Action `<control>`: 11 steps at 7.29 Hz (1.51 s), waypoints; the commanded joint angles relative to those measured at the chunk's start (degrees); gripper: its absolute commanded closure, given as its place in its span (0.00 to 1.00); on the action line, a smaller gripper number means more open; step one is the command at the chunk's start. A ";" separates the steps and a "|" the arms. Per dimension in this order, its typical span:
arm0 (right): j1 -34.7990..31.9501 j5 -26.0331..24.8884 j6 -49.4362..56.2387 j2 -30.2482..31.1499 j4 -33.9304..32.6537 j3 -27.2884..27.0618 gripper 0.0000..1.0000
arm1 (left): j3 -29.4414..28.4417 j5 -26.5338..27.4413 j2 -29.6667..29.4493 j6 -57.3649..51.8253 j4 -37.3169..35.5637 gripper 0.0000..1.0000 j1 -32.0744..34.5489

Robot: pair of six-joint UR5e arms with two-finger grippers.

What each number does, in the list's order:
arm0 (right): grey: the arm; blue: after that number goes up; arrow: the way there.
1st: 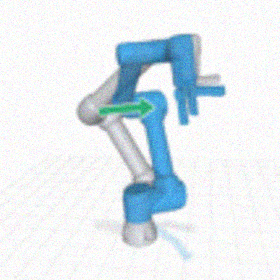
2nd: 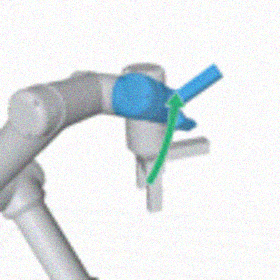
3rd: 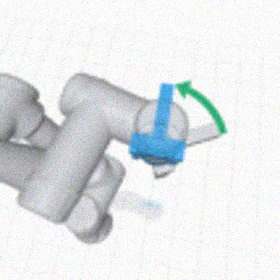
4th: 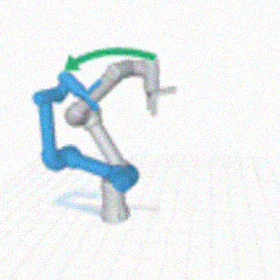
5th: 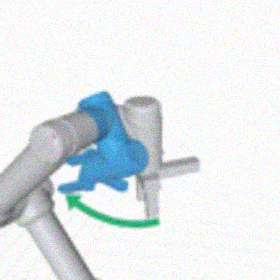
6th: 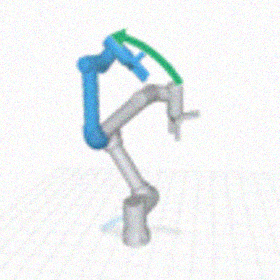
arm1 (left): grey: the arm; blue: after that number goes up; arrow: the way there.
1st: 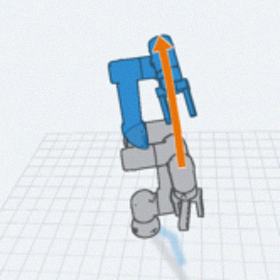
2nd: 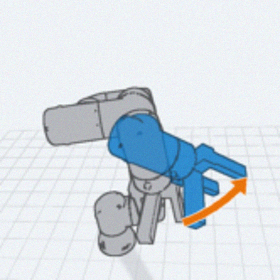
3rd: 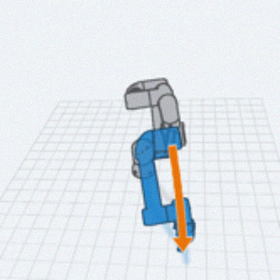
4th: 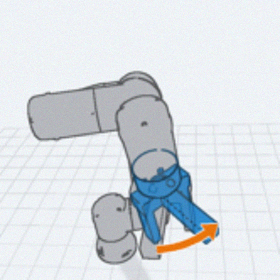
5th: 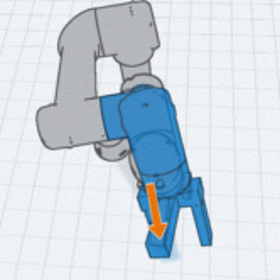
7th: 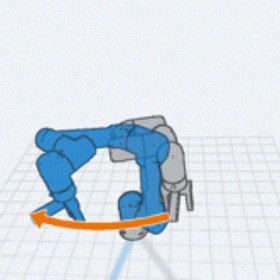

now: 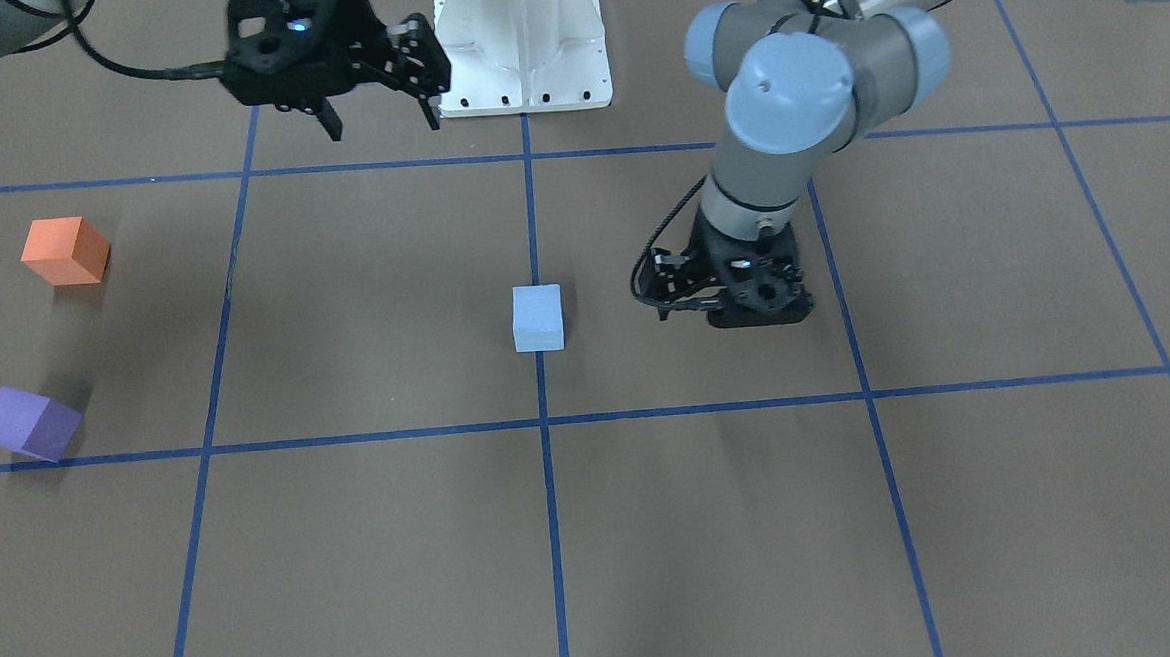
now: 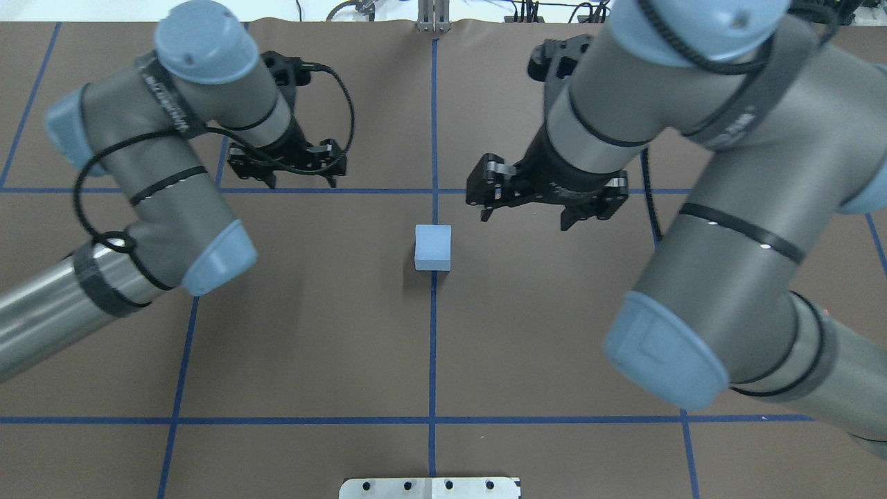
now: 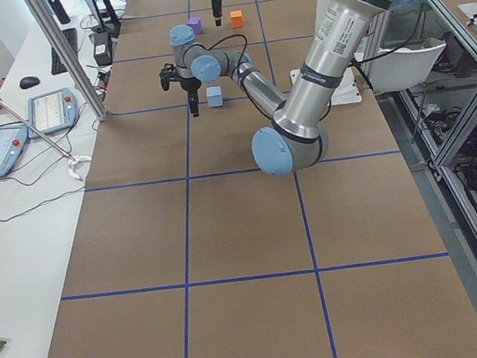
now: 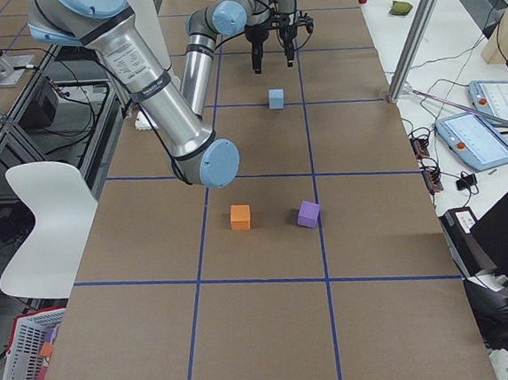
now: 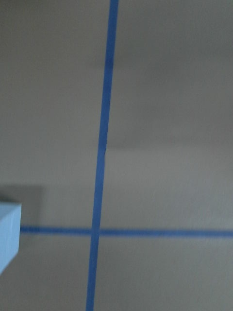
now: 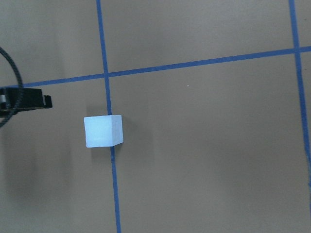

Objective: Place blue block between orange and purple blocks
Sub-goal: 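Withdraw the left arm while the right gripper grasps the light blue cube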

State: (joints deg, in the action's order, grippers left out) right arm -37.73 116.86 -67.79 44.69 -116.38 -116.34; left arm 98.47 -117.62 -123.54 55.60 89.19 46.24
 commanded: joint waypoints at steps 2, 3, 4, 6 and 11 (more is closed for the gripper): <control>5.11 -4.61 -0.86 -7.86 12.43 18.82 0.00 | 11.47 -5.06 20.74 -17.39 0.28 0.00 15.23; 6.16 -6.88 -0.42 -7.86 15.62 23.14 0.00 | 10.96 -5.08 25.41 -28.94 0.63 0.00 20.50; 6.78 -8.21 0.28 -7.86 17.22 26.49 0.00 | 7.13 -5.16 26.15 -35.66 0.72 0.00 25.25; 7.40 -10.33 0.81 -7.43 23.44 32.38 0.00 | -0.35 -5.25 26.07 -45.86 1.94 0.00 32.65; 10.21 -12.87 0.64 -5.58 28.64 38.37 0.00 | -1.61 -5.25 25.81 -46.81 2.21 0.00 33.65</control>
State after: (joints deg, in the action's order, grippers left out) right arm -28.45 105.00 -67.05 38.65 -89.99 -79.67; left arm 96.91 -122.87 -97.67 8.86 91.38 79.85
